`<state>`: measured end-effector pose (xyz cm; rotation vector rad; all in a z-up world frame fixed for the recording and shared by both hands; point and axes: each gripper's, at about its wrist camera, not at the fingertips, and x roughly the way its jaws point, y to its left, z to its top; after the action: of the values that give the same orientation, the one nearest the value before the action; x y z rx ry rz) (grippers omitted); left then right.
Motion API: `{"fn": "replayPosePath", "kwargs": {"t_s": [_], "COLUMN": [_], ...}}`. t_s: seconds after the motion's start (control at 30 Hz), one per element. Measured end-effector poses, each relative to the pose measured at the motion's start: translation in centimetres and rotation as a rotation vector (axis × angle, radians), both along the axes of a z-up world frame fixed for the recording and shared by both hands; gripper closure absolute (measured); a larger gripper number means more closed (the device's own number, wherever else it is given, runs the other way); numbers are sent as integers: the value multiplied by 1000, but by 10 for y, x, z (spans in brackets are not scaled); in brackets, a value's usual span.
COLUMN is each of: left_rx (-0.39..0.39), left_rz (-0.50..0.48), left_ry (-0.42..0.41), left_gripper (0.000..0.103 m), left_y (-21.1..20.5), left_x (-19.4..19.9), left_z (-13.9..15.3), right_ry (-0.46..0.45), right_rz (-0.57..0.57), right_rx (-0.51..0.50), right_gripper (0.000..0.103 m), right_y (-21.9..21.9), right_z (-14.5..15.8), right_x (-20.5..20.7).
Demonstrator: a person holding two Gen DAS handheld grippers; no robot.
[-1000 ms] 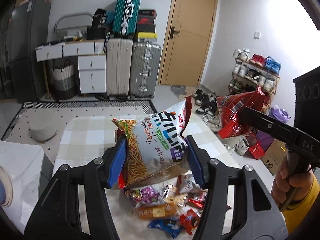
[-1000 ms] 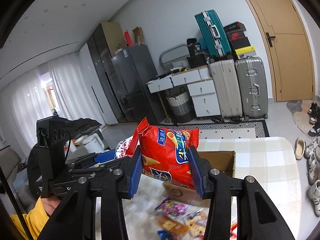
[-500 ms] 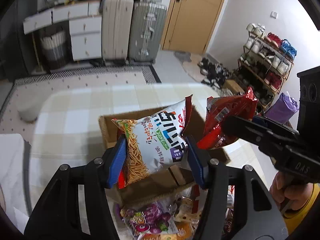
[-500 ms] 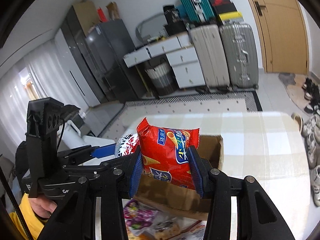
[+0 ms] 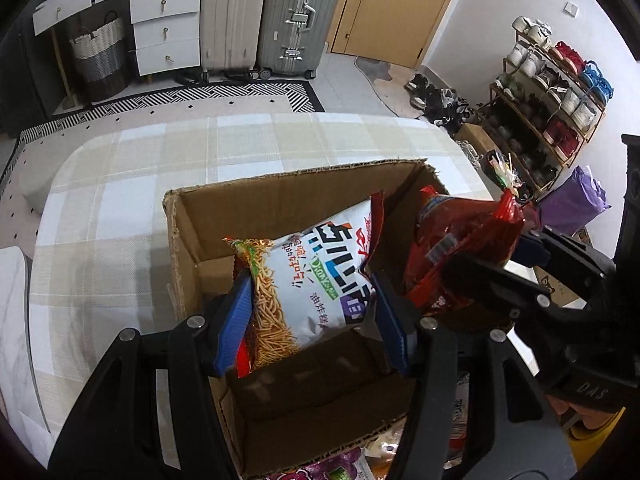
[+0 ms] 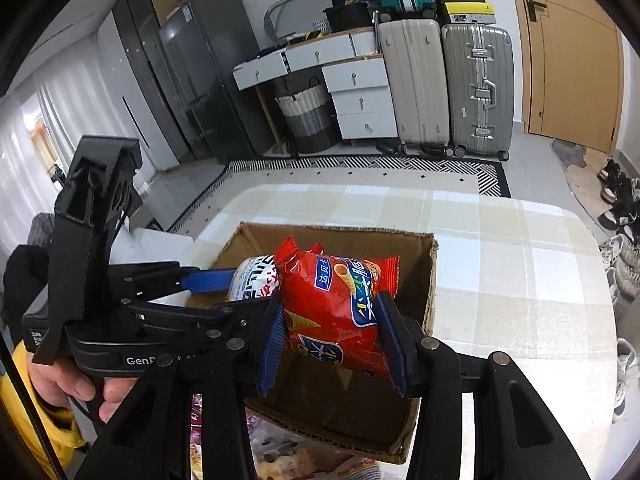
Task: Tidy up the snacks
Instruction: 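Lift both held bags and carry them over the cardboard box, then open both tools to drop the bags into the box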
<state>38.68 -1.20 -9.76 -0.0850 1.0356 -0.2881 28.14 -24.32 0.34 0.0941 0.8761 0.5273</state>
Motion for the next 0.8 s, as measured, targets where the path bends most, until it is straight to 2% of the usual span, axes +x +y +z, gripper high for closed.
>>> {"fn": "replayPosePath", "kwargs": {"t_s": [0.17,0.37,0.57,0.8], "left_rx": [14,3,36,60], "left_rz": [7,10,37,60], "left_ry": [9,-8,-22,-34], "left_gripper": [47,46,43,31], "left_y": [-5,1,6,10], "left_x": [8,-2,-18,-33], "left_z": [-10,0,10,20], "right_ry": [14,40,101,75], "right_rz": [10,23,20,1], "right_rx": [-8,-3,24,16], "right_gripper": [59,59,58,53], "right_y": [2,4,2,-2], "right_z": [-9,-15,-27,-20], "right_x": [-5,-1,4,-5]}}
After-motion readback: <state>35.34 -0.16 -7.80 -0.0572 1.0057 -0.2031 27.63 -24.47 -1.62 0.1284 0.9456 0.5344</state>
